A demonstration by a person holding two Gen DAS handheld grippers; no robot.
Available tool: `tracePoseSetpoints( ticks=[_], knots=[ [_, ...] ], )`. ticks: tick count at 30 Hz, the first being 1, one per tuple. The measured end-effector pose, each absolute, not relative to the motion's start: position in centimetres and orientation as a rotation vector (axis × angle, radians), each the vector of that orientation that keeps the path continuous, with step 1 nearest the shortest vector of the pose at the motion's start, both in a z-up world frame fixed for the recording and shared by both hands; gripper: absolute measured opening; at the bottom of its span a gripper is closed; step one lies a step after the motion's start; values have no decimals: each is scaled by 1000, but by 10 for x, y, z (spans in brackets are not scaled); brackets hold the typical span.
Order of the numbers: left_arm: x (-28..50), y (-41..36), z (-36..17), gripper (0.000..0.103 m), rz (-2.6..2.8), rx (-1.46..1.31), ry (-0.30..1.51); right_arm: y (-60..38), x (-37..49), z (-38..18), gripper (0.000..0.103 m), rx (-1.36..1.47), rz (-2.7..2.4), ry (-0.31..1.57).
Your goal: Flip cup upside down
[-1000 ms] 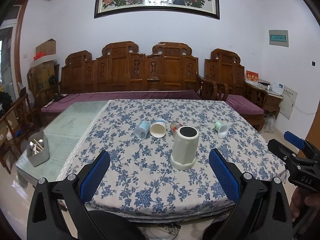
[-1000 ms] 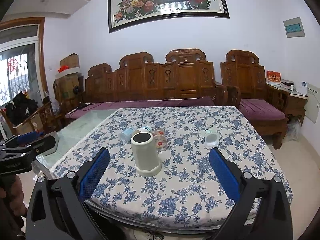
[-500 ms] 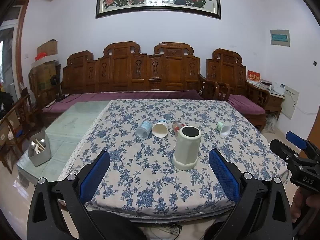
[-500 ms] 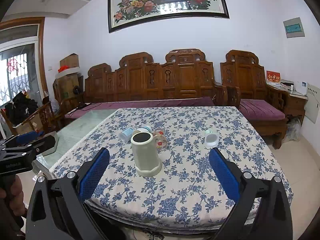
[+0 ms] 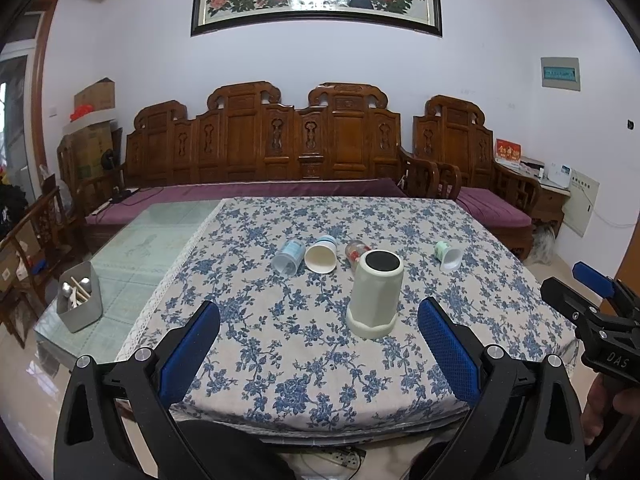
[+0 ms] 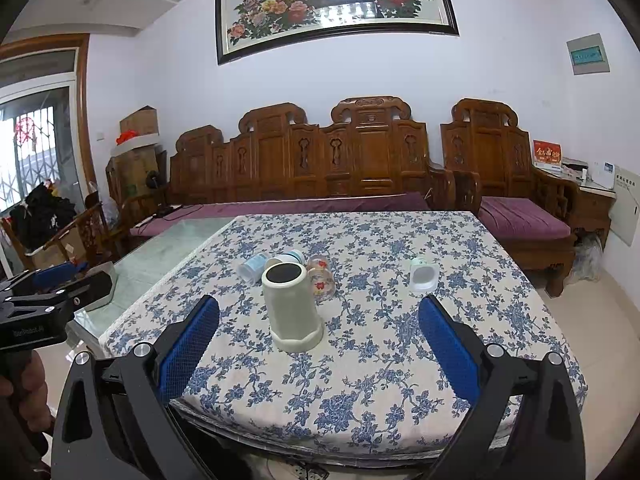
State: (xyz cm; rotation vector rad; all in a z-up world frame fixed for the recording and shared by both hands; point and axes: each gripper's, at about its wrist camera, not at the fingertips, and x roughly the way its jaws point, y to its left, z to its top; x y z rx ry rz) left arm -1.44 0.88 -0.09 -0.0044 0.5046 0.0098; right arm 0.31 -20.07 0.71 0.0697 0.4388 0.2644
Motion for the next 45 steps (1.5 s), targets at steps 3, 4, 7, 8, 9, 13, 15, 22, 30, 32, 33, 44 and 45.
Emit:
tracePoseSetpoints(
  ticks=[3,4,7,8,9,13,15,22,30,32,33,44,45],
  knots=[
    [-14,8,-1,95,10,-2,504,-201,3,7,100,69,265,439],
    [-14,9,-1,95,10,-4,504,-200,3,7,100,70,265,440],
    [-15,9,-1,95,7,-4,504,-201,3,7,100,68,265,438],
    [-15,9,-2,95,9,-4,504,-201,4,6,100,69,265,439],
    [-15,10,-2,95,8,-6,505,-201,4,6,100,69,265,439],
    [-14,10,-1,95,9,-7,504,-201,3,6,100,69,265,439],
    [-14,10,-1,95,10,-8,502,-201,4,6,100,69,266,441],
    [-15,9,0,95,12,-6,499,-201,3,6,100,70,265,440],
    [-16,8,1,95,13,-5,492,-201,3,6,100,70,265,439],
    [-16,8,2,95,11,-6,491,-201,3,6,100,70,265,439],
    [-16,8,2,95,12,-5,492,-201,3,6,100,69,265,440],
    [-16,8,2,95,14,-2,490,-201,3,6,100,71,265,440],
    [-17,8,2,95,14,0,490,-201,3,6,100,70,264,439]
  ],
)
